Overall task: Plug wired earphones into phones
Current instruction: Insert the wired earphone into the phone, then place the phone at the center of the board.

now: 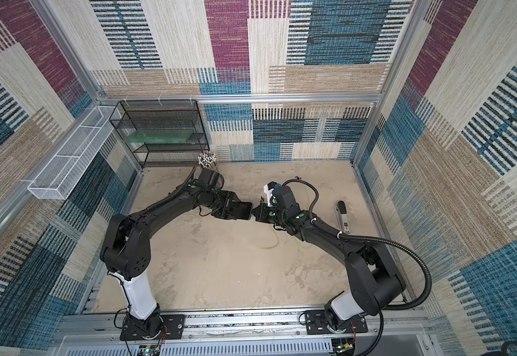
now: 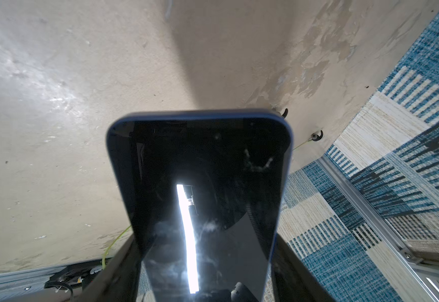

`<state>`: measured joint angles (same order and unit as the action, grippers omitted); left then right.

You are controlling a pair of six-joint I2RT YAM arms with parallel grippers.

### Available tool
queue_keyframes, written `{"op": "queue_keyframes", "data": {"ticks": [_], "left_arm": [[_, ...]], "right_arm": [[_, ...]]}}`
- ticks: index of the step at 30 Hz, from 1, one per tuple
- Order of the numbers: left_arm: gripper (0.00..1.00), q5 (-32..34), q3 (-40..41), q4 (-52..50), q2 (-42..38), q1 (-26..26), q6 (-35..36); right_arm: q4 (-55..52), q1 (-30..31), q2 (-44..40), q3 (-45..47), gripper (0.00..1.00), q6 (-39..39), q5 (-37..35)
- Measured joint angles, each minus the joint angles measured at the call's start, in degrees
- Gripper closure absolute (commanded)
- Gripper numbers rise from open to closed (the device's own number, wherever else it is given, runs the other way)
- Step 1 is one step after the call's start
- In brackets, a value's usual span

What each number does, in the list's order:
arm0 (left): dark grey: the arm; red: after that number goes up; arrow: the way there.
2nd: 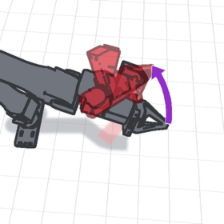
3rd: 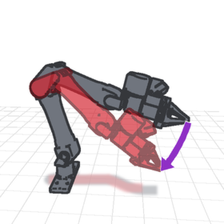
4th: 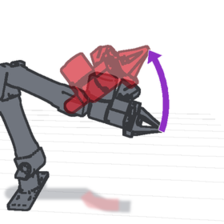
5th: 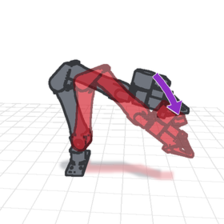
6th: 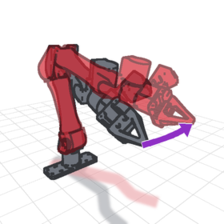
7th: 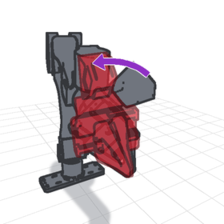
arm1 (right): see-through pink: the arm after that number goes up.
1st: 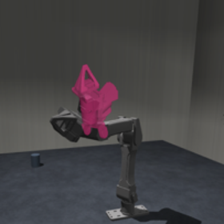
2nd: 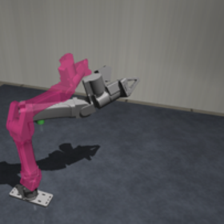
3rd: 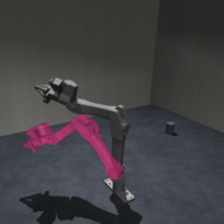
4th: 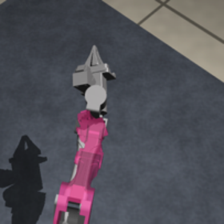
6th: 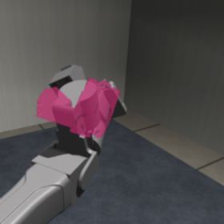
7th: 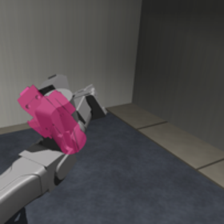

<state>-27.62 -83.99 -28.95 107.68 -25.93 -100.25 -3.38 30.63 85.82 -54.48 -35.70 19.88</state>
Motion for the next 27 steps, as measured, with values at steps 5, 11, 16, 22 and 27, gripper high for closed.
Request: {"op": "queue_keyframes", "data": {"ticks": [5, 11, 16, 22, 27], "left_arm": [[0.74, 0.5, -1.2, -0.5, 0.0, 0.0, 0.4], [0.73, -6.3, -1.5, -0.1, 0.0, -1.1, 0.8], [0.73, -7.0, -2.5, -0.6, 0.3, -0.2, 1.6], [0.74, -5.0, -8.3, -7.7, 3.1, 1.5, 8.6], [0.75, -0.7, -15.1, -16.9, 6.9, 3.3, 18.9]], "right_arm": [[-1.1, -0.4, 0.2, -1.2, 0.78, 0.4, -0.4], [-2.2, -0.8, -0.5, -2.1, 0.52, 1.4, 0.6], [-6.2, -2.6, -2.8, -3.8, 0.39, 2.6, 0.5], [-15.0, -7.8, -6.0, -4.4, 0.31, 6.3, 0.3], [-19.9, -12.3, -8.8, -4.1, 0.31, 9.0, -2.2]]}}
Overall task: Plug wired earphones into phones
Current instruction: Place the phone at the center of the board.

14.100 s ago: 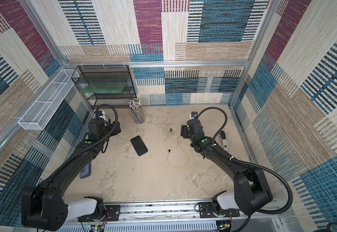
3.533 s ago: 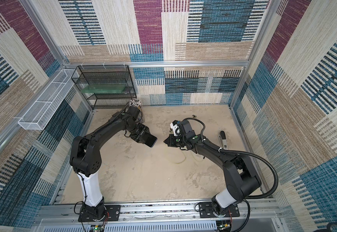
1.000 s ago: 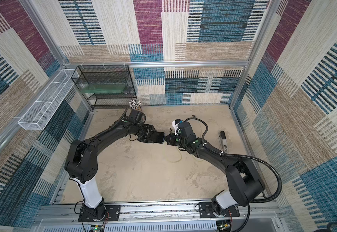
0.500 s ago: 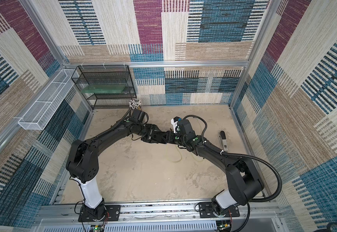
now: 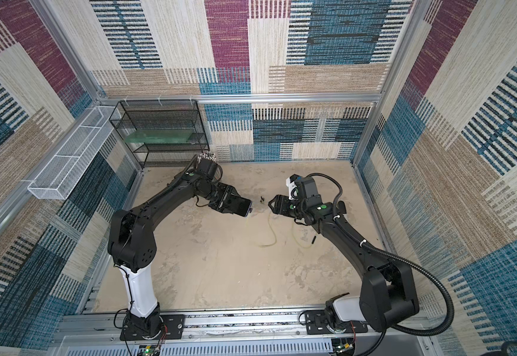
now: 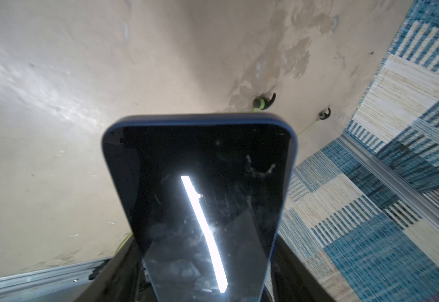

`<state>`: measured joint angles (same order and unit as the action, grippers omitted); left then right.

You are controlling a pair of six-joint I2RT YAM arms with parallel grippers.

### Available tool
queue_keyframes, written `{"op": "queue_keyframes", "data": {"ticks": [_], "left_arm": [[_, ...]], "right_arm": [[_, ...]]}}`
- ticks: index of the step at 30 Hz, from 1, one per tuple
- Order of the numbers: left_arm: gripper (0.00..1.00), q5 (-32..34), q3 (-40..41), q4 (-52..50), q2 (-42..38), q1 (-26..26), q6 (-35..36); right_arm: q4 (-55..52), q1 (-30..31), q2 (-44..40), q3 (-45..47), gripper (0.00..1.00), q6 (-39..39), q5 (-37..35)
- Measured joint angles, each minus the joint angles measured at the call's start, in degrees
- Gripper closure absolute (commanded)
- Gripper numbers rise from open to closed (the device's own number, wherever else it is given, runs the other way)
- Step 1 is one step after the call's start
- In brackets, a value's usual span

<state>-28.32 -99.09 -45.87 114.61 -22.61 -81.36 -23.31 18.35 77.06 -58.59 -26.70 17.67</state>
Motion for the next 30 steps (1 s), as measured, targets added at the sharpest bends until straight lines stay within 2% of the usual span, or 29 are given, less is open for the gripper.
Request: {"op": "queue_keyframes", "data": {"ticks": [5, 12, 21, 30], "left_arm": [[0.74, 5.7, -7.1, -10.8, 4.1, 0.3, 12.3], [0.73, 13.5, -8.6, -20.0, 6.8, 0.5, 24.3], [0.72, 24.2, -8.3, -22.0, 8.7, 0.5, 27.2], [0.71, 27.5, -2.5, -16.8, 9.2, 0.0, 26.8]], "right_arm": [[-2.1, -0.9, -0.6, 1.3, 0.31, 1.2, -1.6], [-3.2, -1.1, -1.4, 3.0, 0.31, 1.5, -3.2], [-3.0, -1.2, -2.5, 5.5, 0.31, 1.4, -4.8], [-2.5, -1.2, -4.0, 7.3, 0.31, 0.7, -4.8]]}}
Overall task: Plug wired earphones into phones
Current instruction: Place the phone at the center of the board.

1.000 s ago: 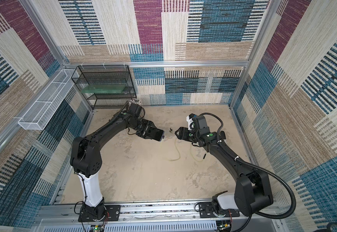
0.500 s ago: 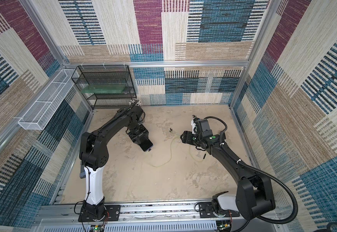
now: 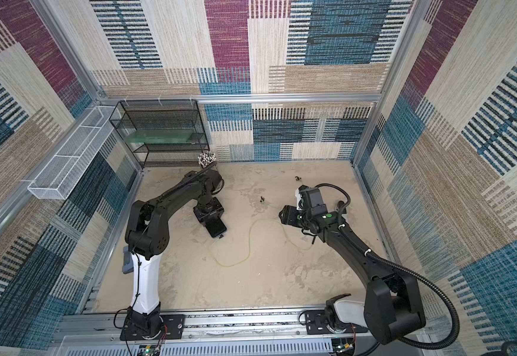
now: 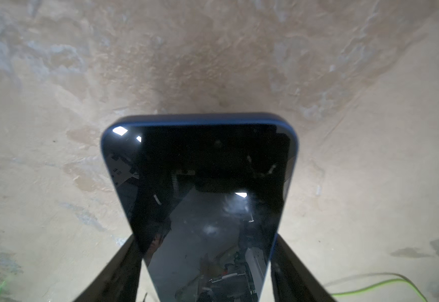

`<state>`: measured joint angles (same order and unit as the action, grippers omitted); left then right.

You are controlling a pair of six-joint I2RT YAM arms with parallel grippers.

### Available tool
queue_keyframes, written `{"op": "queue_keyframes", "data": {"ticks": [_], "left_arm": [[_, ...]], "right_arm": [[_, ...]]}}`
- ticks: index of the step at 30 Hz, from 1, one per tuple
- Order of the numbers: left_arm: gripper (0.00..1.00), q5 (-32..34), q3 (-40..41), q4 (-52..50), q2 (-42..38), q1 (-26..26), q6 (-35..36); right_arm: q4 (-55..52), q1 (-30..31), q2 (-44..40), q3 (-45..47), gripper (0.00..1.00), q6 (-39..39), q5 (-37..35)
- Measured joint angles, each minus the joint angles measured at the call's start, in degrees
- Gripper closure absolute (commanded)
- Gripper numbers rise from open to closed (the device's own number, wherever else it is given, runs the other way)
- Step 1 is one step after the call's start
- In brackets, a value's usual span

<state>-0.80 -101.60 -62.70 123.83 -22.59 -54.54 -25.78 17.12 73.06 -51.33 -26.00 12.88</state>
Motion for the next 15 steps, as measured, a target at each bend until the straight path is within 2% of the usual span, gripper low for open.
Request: {"op": "queue_keyframes", "data": {"ticks": [7, 10, 12, 15], "left_arm": [[0.61, 0.4, 5.7, 5.6, -0.3, -0.8, -1.2], [0.47, 0.1, 8.3, 8.1, -1.3, -0.8, -2.1], [0.34, -0.3, 9.0, 8.9, -1.7, -0.8, -2.3], [0.19, -0.2, 9.5, 9.3, -2.1, -0.8, -2.6]], "right_arm": [[0.7, -0.3, -0.6, 0.4, 0.32, -0.2, 0.0], [0.8, -0.6, -0.6, 0.4, 0.32, -0.2, 0.0], [1.0, -0.7, -0.7, 0.4, 0.32, -0.6, 0.0], [1.1, -1.1, -1.0, 0.4, 0.32, -0.6, 0.0]]}}
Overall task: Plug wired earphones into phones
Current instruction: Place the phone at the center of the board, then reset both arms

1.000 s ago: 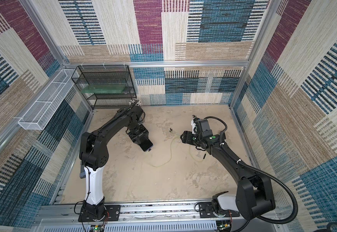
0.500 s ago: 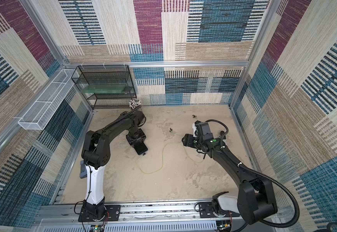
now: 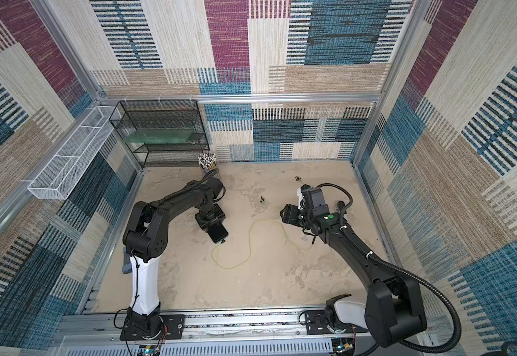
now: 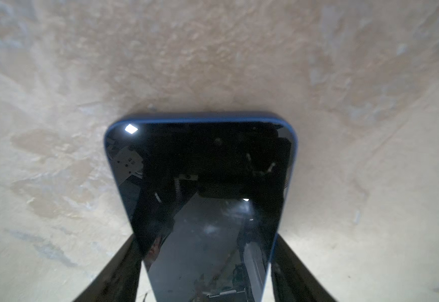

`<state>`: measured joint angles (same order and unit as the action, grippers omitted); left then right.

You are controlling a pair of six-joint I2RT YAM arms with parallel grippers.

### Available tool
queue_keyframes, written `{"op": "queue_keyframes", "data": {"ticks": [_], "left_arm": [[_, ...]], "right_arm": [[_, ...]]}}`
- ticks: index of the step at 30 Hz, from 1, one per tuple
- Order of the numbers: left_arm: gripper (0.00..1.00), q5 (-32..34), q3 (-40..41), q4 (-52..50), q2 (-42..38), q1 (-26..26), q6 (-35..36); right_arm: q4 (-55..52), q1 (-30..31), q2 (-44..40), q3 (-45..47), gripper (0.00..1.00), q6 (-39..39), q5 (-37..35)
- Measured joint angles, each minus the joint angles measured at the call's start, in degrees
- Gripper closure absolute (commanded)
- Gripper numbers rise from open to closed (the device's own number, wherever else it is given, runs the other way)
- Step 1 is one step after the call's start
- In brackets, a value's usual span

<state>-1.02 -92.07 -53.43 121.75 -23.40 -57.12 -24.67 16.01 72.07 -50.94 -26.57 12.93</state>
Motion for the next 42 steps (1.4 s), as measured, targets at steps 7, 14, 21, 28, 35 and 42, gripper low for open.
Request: {"op": "queue_keyframes", "data": {"ticks": [7, 14, 21, 28, 35, 42], "left_arm": [[0.01, -0.3, 0.2, 1.1, -2.8, -0.1, 0.2], [0.01, 2.7, -4.7, 0.3, -7.7, 0.0, 5.0], [0.01, 12.2, -2.0, 4.0, -21.4, 0.9, 17.9], [0.01, 25.5, 29.3, 27.8, -39.8, 6.3, 35.5], [0.01, 29.7, 47.3, 46.5, -45.1, 12.2, 44.5], [0.0, 29.3, 55.6, 63.7, -43.4, 15.1, 50.1]], "right_arm": [[1.0, -2.6, 0.2, -0.6, 0.05, 2.5, 0.0], [5.4, -4.4, 2.1, -1.3, 0.05, 6.8, -3.8], [20.3, -4.9, -0.6, 9.3, 0.05, 13.4, -16.3], [41.1, -7.9, 4.8, 18.8, 0.05, 18.7, -27.3], [56.5, -9.1, 9.5, 23.4, 0.05, 23.3, -30.2], [69.3, -10.2, 10.6, 29.7, 0.05, 27.1, -30.7]]}}
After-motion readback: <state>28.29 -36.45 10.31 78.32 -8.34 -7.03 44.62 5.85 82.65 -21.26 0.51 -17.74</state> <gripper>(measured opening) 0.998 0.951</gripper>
